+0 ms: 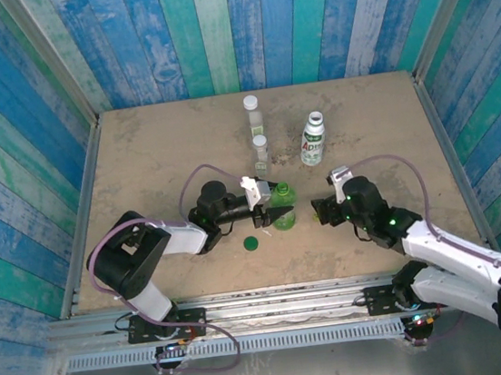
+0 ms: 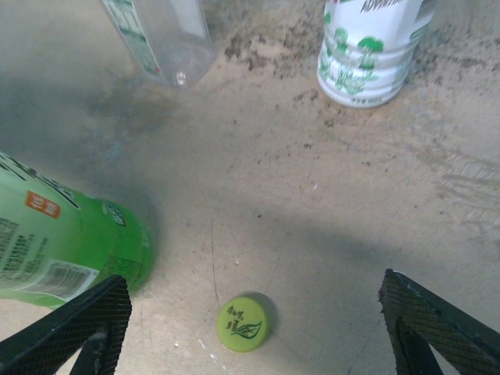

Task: Screw on the bottle caps

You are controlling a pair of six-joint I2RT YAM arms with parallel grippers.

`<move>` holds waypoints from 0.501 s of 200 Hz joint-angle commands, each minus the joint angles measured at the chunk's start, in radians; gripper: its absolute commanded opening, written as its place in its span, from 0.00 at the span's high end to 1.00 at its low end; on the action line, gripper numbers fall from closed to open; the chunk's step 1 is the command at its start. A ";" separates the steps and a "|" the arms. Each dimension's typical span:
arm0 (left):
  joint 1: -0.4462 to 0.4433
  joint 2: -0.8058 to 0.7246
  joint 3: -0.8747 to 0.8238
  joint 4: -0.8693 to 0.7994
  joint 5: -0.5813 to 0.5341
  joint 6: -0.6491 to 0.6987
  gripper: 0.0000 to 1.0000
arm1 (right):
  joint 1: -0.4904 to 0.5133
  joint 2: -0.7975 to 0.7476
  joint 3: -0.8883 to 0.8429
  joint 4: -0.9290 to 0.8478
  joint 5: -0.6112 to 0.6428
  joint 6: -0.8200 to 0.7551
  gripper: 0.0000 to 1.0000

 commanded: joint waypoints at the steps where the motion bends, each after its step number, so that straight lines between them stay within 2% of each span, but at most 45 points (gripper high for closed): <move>1: -0.005 0.029 0.016 -0.049 0.036 0.026 0.39 | 0.020 0.080 0.052 -0.054 0.048 0.006 0.21; 36: -0.006 0.023 0.015 -0.053 0.021 0.019 0.39 | 0.028 0.243 0.127 -0.124 0.066 0.017 0.30; 100: -0.006 0.022 0.024 -0.058 -0.036 -0.055 0.43 | 0.035 0.414 0.182 -0.116 0.021 0.022 0.42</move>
